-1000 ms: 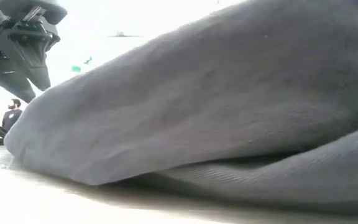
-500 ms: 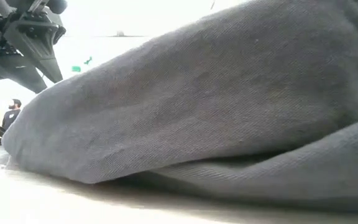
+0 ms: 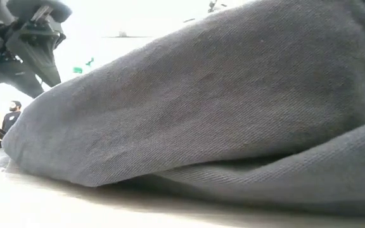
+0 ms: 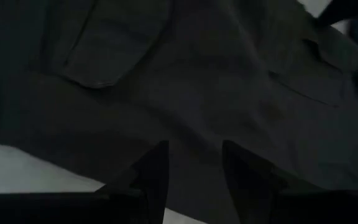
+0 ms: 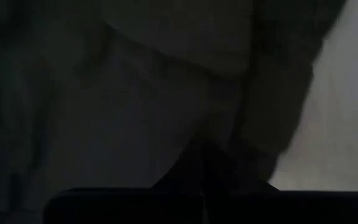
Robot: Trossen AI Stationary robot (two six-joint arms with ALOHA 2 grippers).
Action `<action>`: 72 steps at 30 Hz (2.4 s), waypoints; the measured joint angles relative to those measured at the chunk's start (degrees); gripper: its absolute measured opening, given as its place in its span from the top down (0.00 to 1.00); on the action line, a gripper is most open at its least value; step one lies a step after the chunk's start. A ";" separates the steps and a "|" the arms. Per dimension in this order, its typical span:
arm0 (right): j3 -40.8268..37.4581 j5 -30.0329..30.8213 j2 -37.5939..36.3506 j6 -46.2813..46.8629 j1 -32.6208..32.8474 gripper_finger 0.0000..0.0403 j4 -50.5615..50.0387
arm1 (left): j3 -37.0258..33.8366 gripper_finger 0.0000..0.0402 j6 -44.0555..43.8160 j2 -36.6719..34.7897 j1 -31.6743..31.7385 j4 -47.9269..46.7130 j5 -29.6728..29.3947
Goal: Fold laundry
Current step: Fold the gray shorts
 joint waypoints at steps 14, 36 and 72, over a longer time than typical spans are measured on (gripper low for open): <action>-9.46 -0.70 -0.18 10.47 7.79 1.00 3.66 | -13.14 0.62 -3.49 0.02 0.26 18.36 0.94; -9.79 -0.91 -7.09 11.64 1.38 0.72 16.27 | -14.60 0.52 -3.67 -10.56 0.34 8.92 4.55; -9.68 -3.54 -7.41 9.06 -9.93 0.21 31.66 | -14.25 0.18 -8.46 4.95 8.69 9.89 1.30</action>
